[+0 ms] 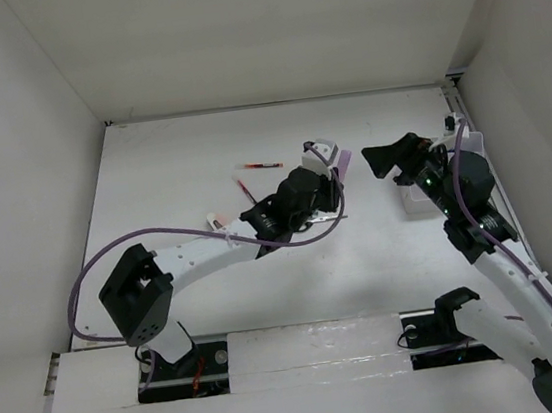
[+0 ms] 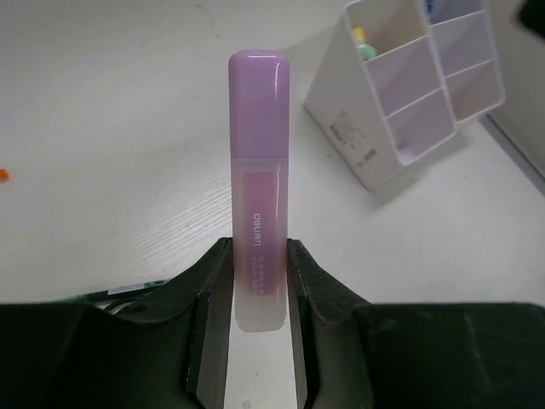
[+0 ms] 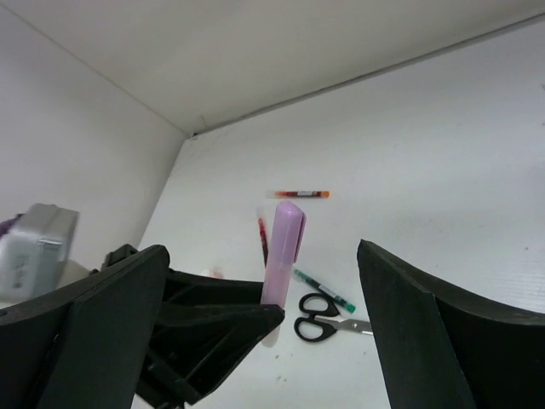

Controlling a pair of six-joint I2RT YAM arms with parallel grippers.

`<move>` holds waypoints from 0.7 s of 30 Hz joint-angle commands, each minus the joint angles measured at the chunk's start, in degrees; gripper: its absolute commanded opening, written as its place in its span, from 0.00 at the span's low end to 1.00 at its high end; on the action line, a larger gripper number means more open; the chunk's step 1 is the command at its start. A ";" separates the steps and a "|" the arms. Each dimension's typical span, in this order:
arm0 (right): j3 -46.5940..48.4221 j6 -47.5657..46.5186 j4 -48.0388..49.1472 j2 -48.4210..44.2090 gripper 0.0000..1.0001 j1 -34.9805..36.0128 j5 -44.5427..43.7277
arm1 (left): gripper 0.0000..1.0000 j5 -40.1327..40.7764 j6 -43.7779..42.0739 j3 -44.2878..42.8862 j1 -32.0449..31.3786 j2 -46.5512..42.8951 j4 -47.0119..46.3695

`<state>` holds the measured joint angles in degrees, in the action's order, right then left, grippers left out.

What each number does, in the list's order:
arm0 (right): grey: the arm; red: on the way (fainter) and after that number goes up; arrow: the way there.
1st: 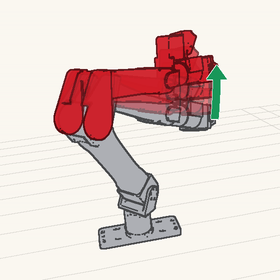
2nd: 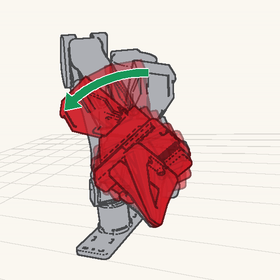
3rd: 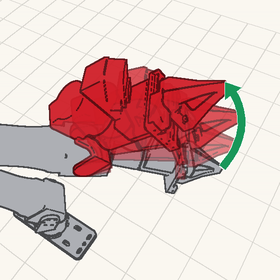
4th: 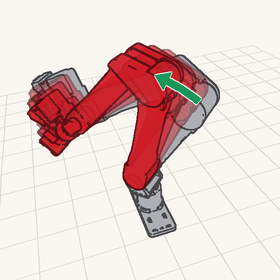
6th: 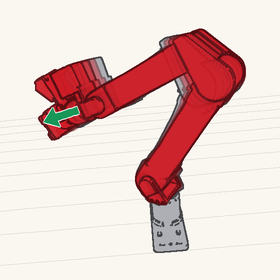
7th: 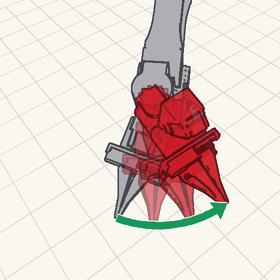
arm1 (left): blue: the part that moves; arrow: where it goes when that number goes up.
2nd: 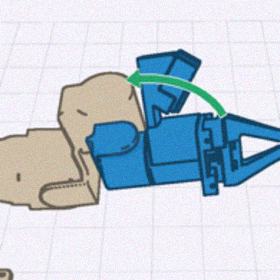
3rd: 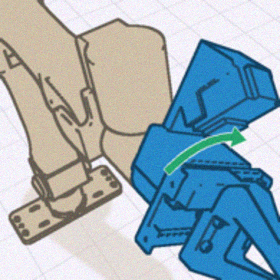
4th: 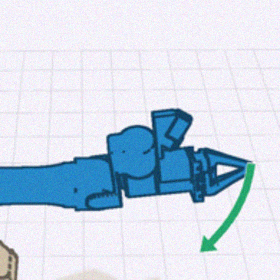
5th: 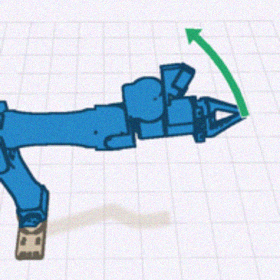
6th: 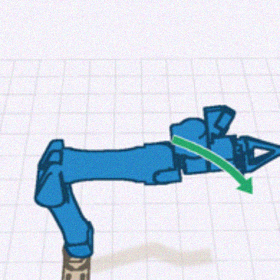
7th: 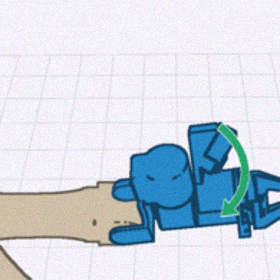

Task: Sort the stationery into containers
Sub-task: Place the stationery in the storage box.

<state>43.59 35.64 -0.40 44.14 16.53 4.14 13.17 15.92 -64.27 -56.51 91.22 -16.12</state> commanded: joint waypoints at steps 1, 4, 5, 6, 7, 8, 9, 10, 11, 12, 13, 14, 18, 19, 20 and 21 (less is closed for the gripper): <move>-0.62 2.15 7.61 0.60 0.97 -0.45 5.87 | 0.00 -3.06 -2.65 1.33 -1.49 -4.73 -7.08; -1.76 2.68 8.75 2.08 0.96 -0.45 8.33 | 0.00 -3.06 -3.88 1.34 -3.16 -6.05 -7.79; -2.37 2.68 9.36 2.09 0.96 -0.45 8.34 | 0.00 -3.06 -3.88 1.34 -3.69 -6.05 -7.79; -2.37 2.68 9.37 2.61 0.96 -0.45 9.12 | 0.00 -3.93 -3.88 1.34 -3.69 -6.58 -7.79; -3.07 3.20 10.07 2.62 0.96 -0.45 9.65 | 0.00 -4.81 -3.88 1.34 -3.69 -6.58 -8.40; -3.08 3.21 10.07 2.62 0.96 -0.45 9.66 | 0.00 -5.52 -3.88 1.34 -3.69 -6.58 -8.40; -3.08 3.21 10.68 2.62 0.95 -0.45 10.18 | 0.00 -6.91 -3.88 1.34 -3.69 -7.10 -9.19; -3.60 3.21 10.69 3.14 0.95 -0.45 10.18 | 0.00 -7.71 -3.88 1.34 -3.69 -7.11 -9.89; -3.60 3.21 10.69 3.15 0.94 -0.45 10.18 | 0.00 -8.59 -3.88 1.86 -3.69 -7.80 -9.90; -3.60 3.21 11.30 3.67 0.94 -0.45 10.71 | 0.00 -9.99 -3.36 1.87 -3.69 -7.81 -9.90; -3.60 3.21 11.30 3.67 0.89 -0.45 10.71 | 0.00 -10.70 -3.35 1.87 -3.69 -7.81 -10.42; -3.60 3.21 11.82 3.67 0.83 -0.45 11.41 | 0.00 -11.32 -3.35 1.87 -3.69 -7.81 -10.42; -3.60 3.21 13.32 4.81 0.52 -0.45 14.40 | 0.00 -12.03 -3.35 1.34 -3.69 -8.34 -10.42; -3.60 3.82 13.93 5.34 0.52 -0.45 14.40 | 0.00 -12.03 -3.35 1.34 -3.69 -8.34 -10.42; -3.60 3.83 13.94 5.34 0.52 -0.45 15.01 | 0.00 -12.03 -3.35 1.34 -3.69 -8.95 -10.42; -3.60 3.83 13.94 6.04 0.52 -0.45 15.63 | 0.00 -12.55 -3.35 1.34 -3.69 -8.95 -10.42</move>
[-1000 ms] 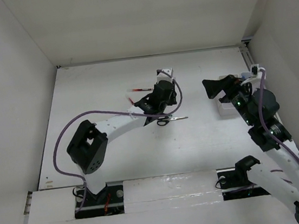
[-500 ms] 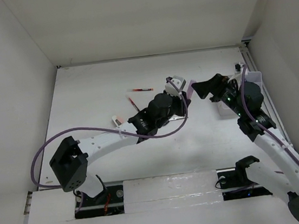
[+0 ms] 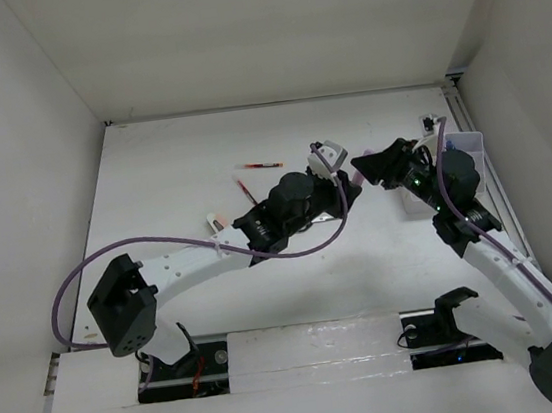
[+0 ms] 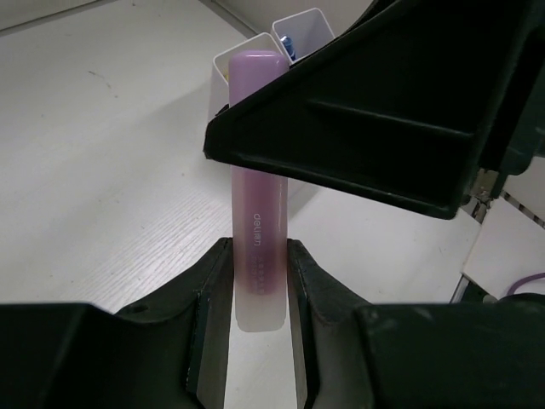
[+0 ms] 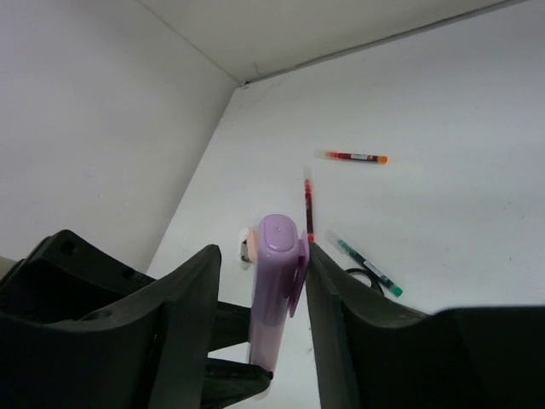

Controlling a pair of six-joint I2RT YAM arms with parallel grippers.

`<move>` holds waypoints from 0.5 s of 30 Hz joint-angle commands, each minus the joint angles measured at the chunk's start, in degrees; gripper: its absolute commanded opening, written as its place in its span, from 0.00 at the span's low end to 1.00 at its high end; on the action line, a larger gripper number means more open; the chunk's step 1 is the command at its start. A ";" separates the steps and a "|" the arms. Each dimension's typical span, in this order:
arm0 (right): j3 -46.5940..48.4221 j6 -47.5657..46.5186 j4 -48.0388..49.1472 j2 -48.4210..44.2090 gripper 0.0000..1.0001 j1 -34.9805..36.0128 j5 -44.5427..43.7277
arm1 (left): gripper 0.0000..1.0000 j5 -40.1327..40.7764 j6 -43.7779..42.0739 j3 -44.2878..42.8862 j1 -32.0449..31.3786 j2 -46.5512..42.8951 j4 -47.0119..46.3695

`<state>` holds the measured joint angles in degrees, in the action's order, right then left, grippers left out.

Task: Sort the stationery into containers
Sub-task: Place the stationery in the storage box.

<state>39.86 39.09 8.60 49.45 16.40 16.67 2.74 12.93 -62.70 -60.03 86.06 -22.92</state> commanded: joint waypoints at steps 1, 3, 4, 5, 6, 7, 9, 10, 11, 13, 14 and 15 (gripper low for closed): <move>0.13 0.37 4.93 1.52 0.49 -0.32 3.11 | 0.00 -2.13 -0.36 -0.23 -0.17 -3.80 -3.63; 0.74 0.37 4.93 2.31 0.26 -0.32 4.68 | 0.00 -2.13 -0.36 -0.23 -0.17 -3.80 -3.63; 0.75 0.37 4.93 2.32 0.14 -0.32 4.69 | 0.00 -2.13 -0.36 -0.23 -0.17 -3.80 -3.63; 0.75 0.37 4.93 2.93 0.10 -0.32 4.69 | 0.00 -2.13 -0.36 -0.23 -0.17 -3.80 -3.63; 1.27 -0.41 4.93 2.93 0.01 -0.32 3.39 | 0.00 -2.13 -0.36 -0.23 -0.17 -4.32 -3.63; 1.28 -0.94 4.93 2.93 0.00 -0.84 2.76 | 0.00 -1.61 -0.36 0.38 -0.17 -4.32 -3.63; 1.98 -3.92 4.93 2.93 0.00 -0.85 0.23 | 0.28 0.05 -0.36 0.38 -0.17 -4.85 -3.63; 2.59 -5.33 4.93 2.93 0.00 -0.85 -1.36 | 0.50 0.77 -0.36 0.99 -0.17 -5.37 -3.10; 3.38 -6.65 4.93 2.93 0.00 -1.46 -3.29 | 0.99 1.64 -0.36 1.00 -0.17 -5.38 -2.32; 3.91 -11.74 3.62 2.93 0.00 -2.77 -9.42 | 1.00 5.85 0.52 1.00 -0.17 -5.91 -0.04; 4.52 -13.58 3.62 2.93 0.00 -2.78 -11.72 | 1.00 7.35 1.39 1.00 -0.17 -6.51 3.02; 4.53 -16.82 3.62 3.45 0.00 -3.91 -14.09 | 1.00 10.84 2.01 0.48 -0.17 -6.52 4.71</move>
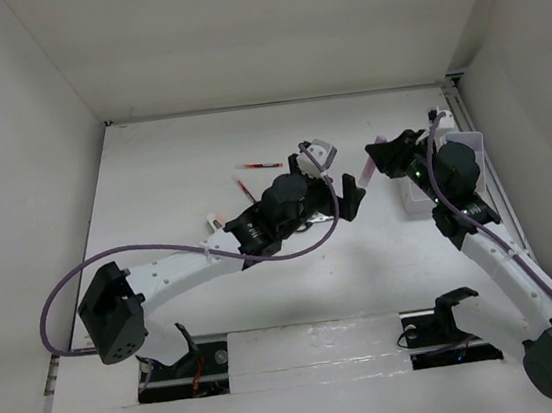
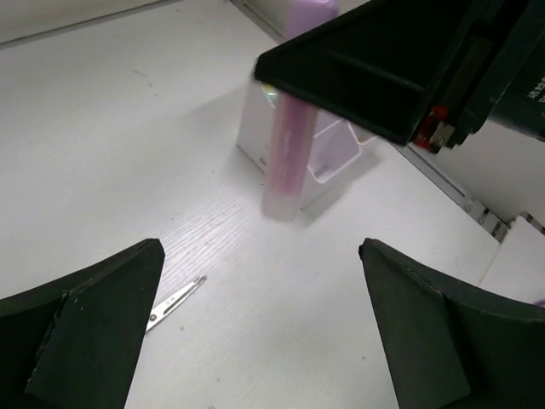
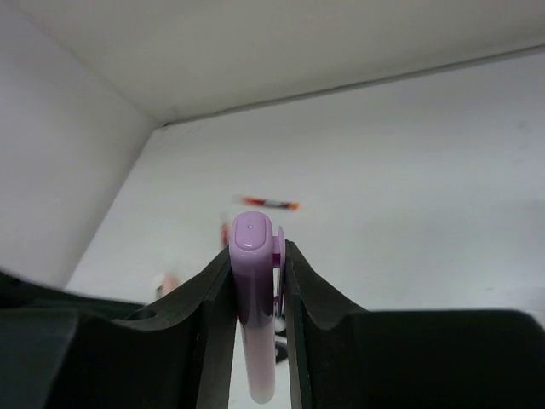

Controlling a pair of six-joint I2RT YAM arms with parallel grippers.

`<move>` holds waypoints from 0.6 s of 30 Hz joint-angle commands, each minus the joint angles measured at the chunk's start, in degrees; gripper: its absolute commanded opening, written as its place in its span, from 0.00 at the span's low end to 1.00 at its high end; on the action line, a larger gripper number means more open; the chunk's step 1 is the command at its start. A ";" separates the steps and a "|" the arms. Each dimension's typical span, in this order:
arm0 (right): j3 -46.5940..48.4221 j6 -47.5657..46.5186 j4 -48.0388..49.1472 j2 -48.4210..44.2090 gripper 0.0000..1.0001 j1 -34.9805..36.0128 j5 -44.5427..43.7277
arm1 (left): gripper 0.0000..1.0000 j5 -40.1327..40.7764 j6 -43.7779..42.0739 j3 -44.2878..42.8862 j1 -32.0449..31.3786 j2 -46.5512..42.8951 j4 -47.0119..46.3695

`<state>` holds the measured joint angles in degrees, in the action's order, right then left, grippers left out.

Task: Sort the stationery into containers
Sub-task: Place the stationery in the storage box.

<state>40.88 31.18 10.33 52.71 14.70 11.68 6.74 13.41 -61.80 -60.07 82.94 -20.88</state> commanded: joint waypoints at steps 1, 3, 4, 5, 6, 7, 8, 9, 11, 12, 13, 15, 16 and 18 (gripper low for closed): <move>3.50 -10.60 1.89 0.81 0.00 -2.91 -12.79 | 1.00 8.53 3.19 -0.43 -0.13 -4.70 4.34; 1.23 -13.94 3.90 1.43 0.00 -5.72 -14.23 | 1.00 11.44 5.21 -0.43 -0.13 -6.11 9.44; 0.09 -15.78 7.39 1.43 0.00 -6.78 -14.23 | 1.00 13.19 6.18 0.36 -0.13 -7.95 11.02; -1.23 -15.80 9.69 1.43 0.00 -8.70 -17.02 | 1.00 13.21 8.19 1.41 -0.13 -9.10 12.61; -3.33 -16.41 11.89 1.43 0.00 -9.77 -17.83 | 1.00 13.21 9.26 2.29 -0.13 -10.41 15.49; -4.22 -18.15 16.87 1.95 0.00 -10.65 -17.83 | 1.00 13.21 10.22 3.26 -0.13 -11.73 16.48; -4.84 -18.78 18.83 2.57 0.00 -11.44 -19.14 | 1.00 13.21 11.28 4.31 -0.13 -14.70 17.45; -4.85 -18.79 20.16 3.18 0.00 -13.01 -19.15 | 1.00 12.69 12.33 6.84 -0.13 -16.12 18.76; -4.85 -20.88 24.97 5.99 0.00 -14.52 -19.15 | 1.00 12.68 14.80 9.06 -0.13 -19.03 20.17; -4.85 -20.90 26.48 7.13 0.00 -16.18 -17.76 | 1.00 12.68 15.33 11.07 -0.13 -21.56 20.88; -4.85 -20.90 28.06 8.28 0.00 -16.89 -17.75 | 1.00 12.68 15.94 12.04 -0.13 -22.72 21.93; -6.42 -20.37 35.00 11.88 0.00 -18.48 -17.75 | 1.00 11.37 16.83 13.81 -0.13 -25.97 22.55; -7.04 -19.50 37.81 13.11 0.00 -20.31 -17.05 | 1.00 10.41 16.83 15.38 -0.13 -26.94 22.55; -8.36 -17.64 44.48 16.80 0.00 -22.33 -15.04 | 1.00 7.43 16.83 16.97 -0.13 -29.48 22.55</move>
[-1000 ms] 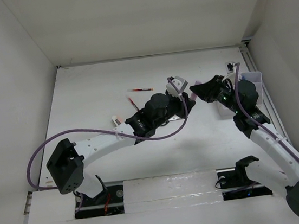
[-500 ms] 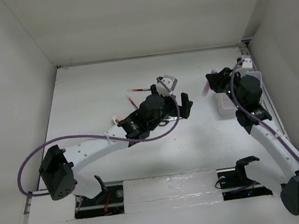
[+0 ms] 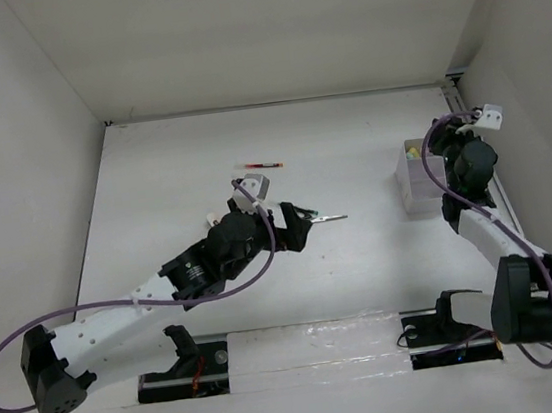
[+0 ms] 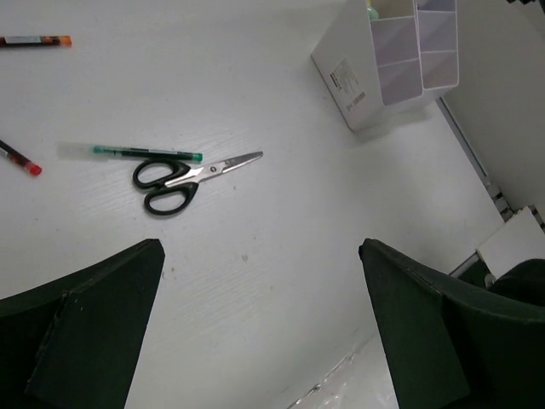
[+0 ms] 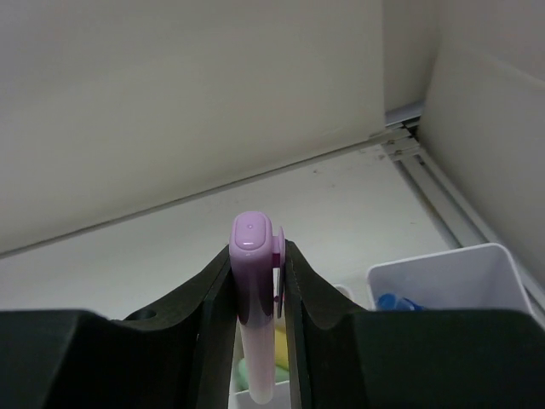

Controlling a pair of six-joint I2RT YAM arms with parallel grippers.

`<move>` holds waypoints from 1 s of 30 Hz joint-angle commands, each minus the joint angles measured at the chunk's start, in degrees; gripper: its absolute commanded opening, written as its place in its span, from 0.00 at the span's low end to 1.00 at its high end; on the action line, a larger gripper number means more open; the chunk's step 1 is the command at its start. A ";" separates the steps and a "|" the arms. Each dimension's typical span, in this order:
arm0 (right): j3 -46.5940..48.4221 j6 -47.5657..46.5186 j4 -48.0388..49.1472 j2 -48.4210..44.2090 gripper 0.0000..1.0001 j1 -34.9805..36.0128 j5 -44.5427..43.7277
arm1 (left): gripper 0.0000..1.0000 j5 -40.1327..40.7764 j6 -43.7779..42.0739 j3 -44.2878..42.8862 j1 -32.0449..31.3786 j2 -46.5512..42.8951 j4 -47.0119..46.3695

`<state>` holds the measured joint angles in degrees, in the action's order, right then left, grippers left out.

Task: Sort the stationery into containers
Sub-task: Place the stationery in the storage box.

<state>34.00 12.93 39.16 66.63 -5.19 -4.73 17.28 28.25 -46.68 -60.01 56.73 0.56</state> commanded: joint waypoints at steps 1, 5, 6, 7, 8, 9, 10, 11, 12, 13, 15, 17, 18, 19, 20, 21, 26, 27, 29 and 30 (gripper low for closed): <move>-1.48 0.61 17.08 4.20 0.00 -3.85 4.61 | 1.00 -3.13 1.98 3.16 -0.20 -4.08 1.11; 0.72 -0.62 17.71 9.21 0.00 -4.56 5.80 | 1.00 -2.42 1.98 4.83 -0.20 -5.93 1.11; 0.72 -0.62 18.67 10.44 0.00 -4.56 5.26 | 1.00 -2.42 1.98 4.84 -0.20 -6.45 1.11; 0.72 -1.23 20.24 10.97 0.00 -5.17 5.26 | 1.00 -4.08 1.98 5.45 -0.20 -6.46 0.50; 1.59 -1.24 20.26 11.50 0.00 -5.79 6.22 | 1.00 -4.70 1.98 5.45 -0.20 -6.46 0.50; 2.29 -1.24 19.30 11.50 0.00 -5.80 7.44 | 1.00 -5.23 1.98 5.98 -0.20 -6.46 -0.20; 3.00 -1.24 19.29 12.29 0.00 -6.32 7.98 | 1.00 -5.93 1.98 5.98 -0.20 -6.46 -0.21; 3.00 -1.24 19.29 13.16 0.00 -6.32 8.85 | 1.00 -5.94 1.46 5.98 -0.20 -6.46 -0.81; 3.00 -1.85 19.29 13.17 0.00 -6.32 8.86 | 1.00 -6.55 1.46 5.98 -0.20 -6.46 -1.43; 3.61 -1.85 19.29 13.96 0.00 -6.32 8.86 | 1.00 -6.56 1.46 5.98 -0.20 -6.46 -1.44; 3.62 -2.47 20.08 15.54 0.00 -6.32 8.86 | 1.00 -6.56 0.85 5.98 -0.20 -6.46 -1.44; 4.32 -2.47 19.56 17.03 0.00 -6.32 8.86 | 1.00 -6.56 0.84 5.98 -0.20 -6.46 -1.44; 4.32 -2.47 19.55 17.04 0.00 -6.32 8.86 | 1.00 -6.56 0.84 5.98 -0.20 -6.46 -1.96; 4.32 -2.47 19.55 17.65 0.00 -6.32 8.86 | 1.00 -6.56 0.84 5.98 -0.20 -6.46 -1.96; 4.32 -2.47 19.55 17.66 0.00 -6.32 8.86 | 1.00 -6.56 0.84 5.98 -0.20 -6.46 -1.96; 4.32 -2.47 19.55 18.27 0.02 -6.32 8.86 | 1.00 -6.56 0.84 5.98 -0.20 -6.46 -1.96; 1.43 -1.43 22.45 18.27 0.44 -6.32 8.25 | 1.00 -6.03 0.84 5.98 -0.20 -6.46 -1.44; 0.03 -1.41 23.50 17.66 0.55 -6.32 7.55 | 1.00 -6.03 0.84 5.98 -0.20 -6.46 -1.44; -1.12 0.33 25.61 16.43 0.86 -6.32 6.94 | 1.00 -6.03 0.84 5.98 -0.20 -6.46 -1.44; -1.74 0.34 26.75 15.29 1.00 -6.32 8.06 | 1.00 -6.03 0.84 5.98 -0.20 -6.46 -0.83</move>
<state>33.56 12.23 58.00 84.77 -11.25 2.85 11.14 29.61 -40.84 -60.03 51.40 1.48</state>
